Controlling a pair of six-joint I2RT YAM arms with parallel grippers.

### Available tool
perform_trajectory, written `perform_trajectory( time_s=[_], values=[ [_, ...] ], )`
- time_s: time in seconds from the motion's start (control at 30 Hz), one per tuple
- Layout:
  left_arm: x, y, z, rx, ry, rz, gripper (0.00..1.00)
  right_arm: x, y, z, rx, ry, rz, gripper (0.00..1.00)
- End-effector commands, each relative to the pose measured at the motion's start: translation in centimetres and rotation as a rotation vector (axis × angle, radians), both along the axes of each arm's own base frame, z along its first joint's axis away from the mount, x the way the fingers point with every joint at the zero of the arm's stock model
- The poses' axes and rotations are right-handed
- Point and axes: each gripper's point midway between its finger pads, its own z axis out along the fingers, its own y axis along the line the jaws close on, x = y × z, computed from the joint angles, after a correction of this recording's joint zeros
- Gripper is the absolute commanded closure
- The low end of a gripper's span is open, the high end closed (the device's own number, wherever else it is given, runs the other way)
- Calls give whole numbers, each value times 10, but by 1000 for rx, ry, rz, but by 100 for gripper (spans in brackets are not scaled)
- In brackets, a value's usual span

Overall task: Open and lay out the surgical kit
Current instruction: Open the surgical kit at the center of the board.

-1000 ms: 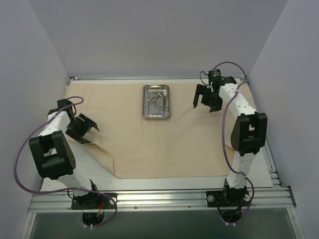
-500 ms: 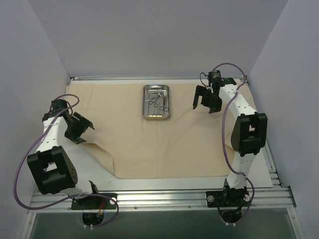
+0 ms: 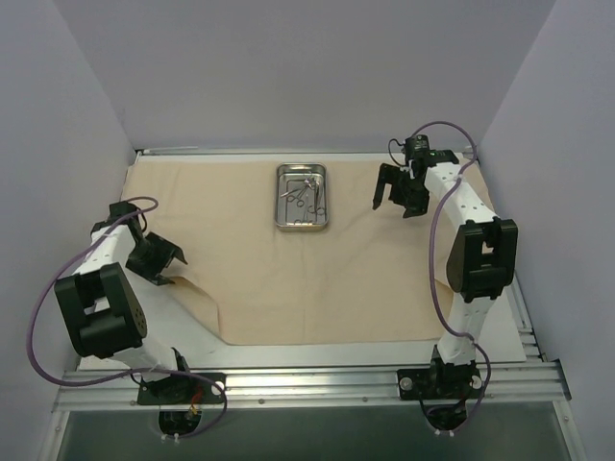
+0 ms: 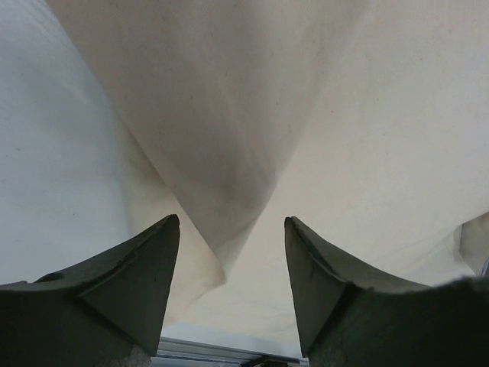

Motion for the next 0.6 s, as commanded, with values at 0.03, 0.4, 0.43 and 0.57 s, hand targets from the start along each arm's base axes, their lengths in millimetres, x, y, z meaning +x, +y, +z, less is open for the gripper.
perform_trajectory(
  time_s=[0.03, 0.4, 0.43, 0.57],
  values=[
    [20, 11, -6, 17, -10, 6, 35, -3, 2, 29, 30, -54, 16, 10],
    [4, 39, 14, 148, 34, -27, 96, -5, 15, 27, 36, -45, 42, 9],
    [-8, 44, 20, 179, 67, -25, 98, -6, 18, 26, 36, -40, 49, 9],
    [-37, 63, 60, 321, 71, 28, 98, -8, 30, 16, 41, -8, 74, 8]
  ],
)
